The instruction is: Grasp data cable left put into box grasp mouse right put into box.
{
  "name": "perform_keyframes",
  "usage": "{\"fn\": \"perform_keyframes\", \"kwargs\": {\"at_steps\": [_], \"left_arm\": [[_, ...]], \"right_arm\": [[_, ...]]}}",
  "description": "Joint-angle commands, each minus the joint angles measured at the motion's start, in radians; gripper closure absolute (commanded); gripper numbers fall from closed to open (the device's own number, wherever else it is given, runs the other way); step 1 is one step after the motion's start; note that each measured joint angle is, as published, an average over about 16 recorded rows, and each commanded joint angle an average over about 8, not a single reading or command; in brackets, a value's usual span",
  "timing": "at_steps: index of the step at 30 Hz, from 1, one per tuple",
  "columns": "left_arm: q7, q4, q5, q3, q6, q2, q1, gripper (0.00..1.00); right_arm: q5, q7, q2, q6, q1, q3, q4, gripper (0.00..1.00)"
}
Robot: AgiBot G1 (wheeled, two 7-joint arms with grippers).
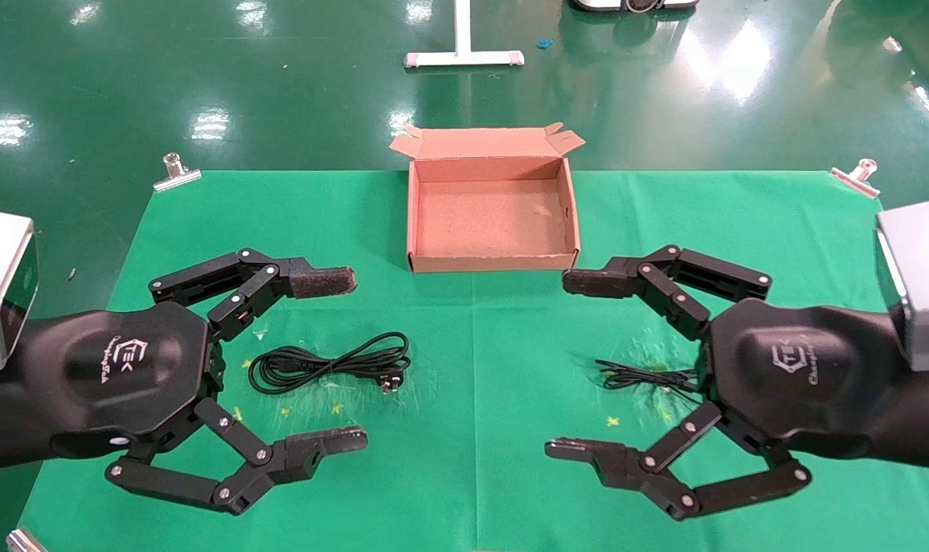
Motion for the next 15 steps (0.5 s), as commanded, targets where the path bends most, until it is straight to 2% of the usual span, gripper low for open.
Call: {"fn": "perform_keyframes", "kwargs": {"at_steps": [1, 5, 8, 11, 15], "left_arm": [[0.000, 0.000, 0.000, 0.000, 0.000, 0.000, 0.000, 0.00], [-0.001, -0.001, 0.006, 0.002, 0.000, -0.002, 0.000, 0.00], [-0.016, -0.012, 0.051, 0.021, -0.005, -0.009, -0.010, 0.00], [-0.055, -0.034, 0.153, 0.065, -0.013, -0.016, -0.044, 0.00], [-0.133, -0.062, 0.374, 0.157, -0.014, -0.002, -0.140, 0.00]], "right_arm": [[0.000, 0.000, 0.000, 0.000, 0.000, 0.000, 0.000, 0.00], [-0.002, -0.001, 0.001, 0.000, 0.000, 0.000, 0.000, 0.00], [-0.029, -0.010, 0.012, 0.009, 0.001, -0.003, 0.009, 0.00], [-0.090, -0.028, 0.029, 0.033, 0.002, -0.010, 0.030, 0.00], [-0.196, -0.053, 0.046, 0.074, -0.001, -0.031, 0.056, 0.00]]}}
